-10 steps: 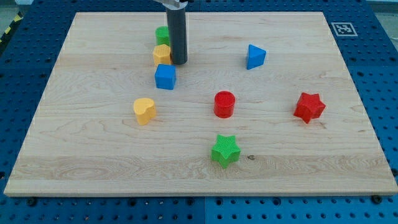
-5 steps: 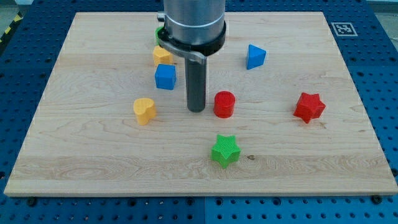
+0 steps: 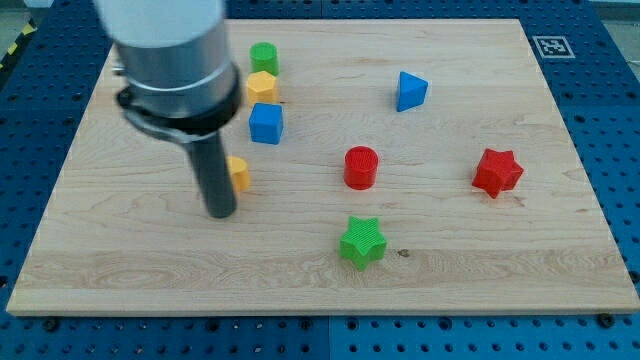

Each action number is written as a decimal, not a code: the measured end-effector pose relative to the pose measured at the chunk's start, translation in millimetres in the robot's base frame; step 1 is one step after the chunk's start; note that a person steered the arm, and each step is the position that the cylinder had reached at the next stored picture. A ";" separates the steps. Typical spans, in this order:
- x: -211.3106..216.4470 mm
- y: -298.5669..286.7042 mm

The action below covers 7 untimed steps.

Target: Push the yellow heart bottom to the blue cube

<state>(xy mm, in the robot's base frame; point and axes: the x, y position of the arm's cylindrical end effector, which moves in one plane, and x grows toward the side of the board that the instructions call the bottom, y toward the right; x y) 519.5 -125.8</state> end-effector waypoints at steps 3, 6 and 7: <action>-6.2 -22.4; -24.1 29.7; -28.2 43.9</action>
<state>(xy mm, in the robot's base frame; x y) 491.3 -81.8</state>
